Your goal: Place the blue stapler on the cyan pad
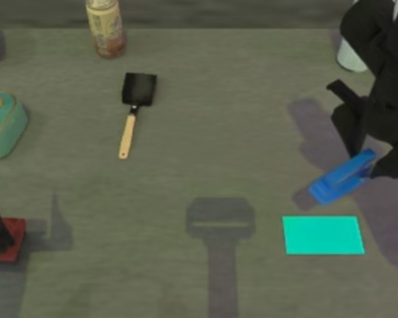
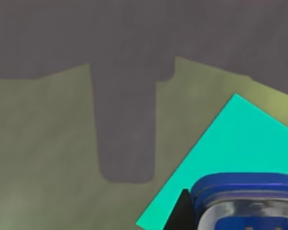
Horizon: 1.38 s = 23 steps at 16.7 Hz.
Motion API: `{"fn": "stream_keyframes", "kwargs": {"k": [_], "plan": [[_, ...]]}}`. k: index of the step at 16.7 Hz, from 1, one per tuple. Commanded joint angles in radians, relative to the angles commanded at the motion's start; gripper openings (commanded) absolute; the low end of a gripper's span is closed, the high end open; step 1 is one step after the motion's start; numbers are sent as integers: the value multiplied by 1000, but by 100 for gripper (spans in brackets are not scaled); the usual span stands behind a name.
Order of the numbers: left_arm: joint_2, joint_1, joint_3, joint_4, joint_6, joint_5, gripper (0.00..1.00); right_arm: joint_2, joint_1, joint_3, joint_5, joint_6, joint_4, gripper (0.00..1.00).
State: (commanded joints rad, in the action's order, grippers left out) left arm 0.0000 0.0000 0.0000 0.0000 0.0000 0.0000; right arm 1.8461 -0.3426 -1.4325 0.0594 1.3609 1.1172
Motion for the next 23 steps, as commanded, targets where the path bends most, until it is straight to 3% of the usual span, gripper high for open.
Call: {"fn": "stream_keyframes", "kwargs": {"k": [4, 8, 17, 23], "plan": [[0, 0, 0, 0, 0, 0, 100, -72, 12, 89, -30, 325, 15, 0], [0, 0, 0, 0, 0, 0, 100, -122, 21, 143, -52, 499, 23, 0], [0, 0, 0, 0, 0, 0, 100, -119, 14, 160, -54, 529, 6, 0], [0, 0, 0, 0, 0, 0, 100, -8, -28, 297, -54, 576, -258, 0]]}}
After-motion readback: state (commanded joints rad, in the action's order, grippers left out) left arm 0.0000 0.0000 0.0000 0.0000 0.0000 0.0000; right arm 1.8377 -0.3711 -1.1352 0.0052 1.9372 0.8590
